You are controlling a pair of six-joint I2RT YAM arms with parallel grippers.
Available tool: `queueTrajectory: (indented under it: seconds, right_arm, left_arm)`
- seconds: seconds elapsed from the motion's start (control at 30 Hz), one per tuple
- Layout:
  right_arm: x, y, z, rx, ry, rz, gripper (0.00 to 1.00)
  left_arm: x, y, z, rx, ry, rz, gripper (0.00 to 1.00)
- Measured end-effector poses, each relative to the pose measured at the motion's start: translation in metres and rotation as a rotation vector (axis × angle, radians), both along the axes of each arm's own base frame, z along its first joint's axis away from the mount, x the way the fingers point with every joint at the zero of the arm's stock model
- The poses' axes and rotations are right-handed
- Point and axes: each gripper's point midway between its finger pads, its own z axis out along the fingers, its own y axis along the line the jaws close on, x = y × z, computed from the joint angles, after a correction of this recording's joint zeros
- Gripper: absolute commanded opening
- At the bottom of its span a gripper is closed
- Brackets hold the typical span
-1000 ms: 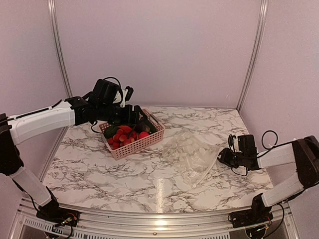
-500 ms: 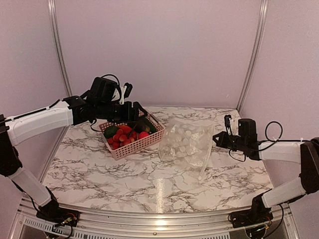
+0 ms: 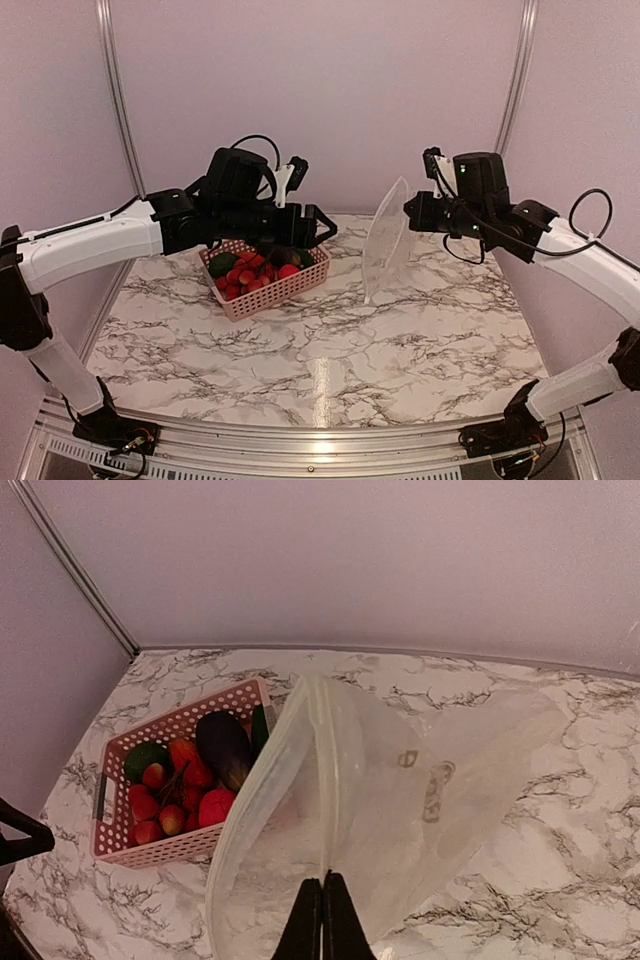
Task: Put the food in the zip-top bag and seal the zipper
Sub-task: Pick up the zipper food storage bag from the center of the board, then adjust the zipper food storage bag at the center of the board.
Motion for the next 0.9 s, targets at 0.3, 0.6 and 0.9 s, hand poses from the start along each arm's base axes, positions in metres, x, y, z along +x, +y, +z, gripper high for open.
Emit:
queueTrajectory:
  seconds: [0.3,0.6,0.9]
  right_arm:
    - [-0.003,0.048,-0.064,-0.157,0.179,0.075,0.00]
    - [-0.005,0.062,-0.060,-0.110,0.210,0.117,0.00]
    - [-0.009,0.069,-0.050,-0.075,0.218,0.153,0.00]
  left_arm:
    - [0.003,-0.035,-0.015,0.022,0.000,0.026,0.76]
    - [0.021,-0.042,-0.071,0.097,0.090,0.116,0.76]
    - [0.033,-0.065,-0.099,0.113,0.119,0.105,0.42]
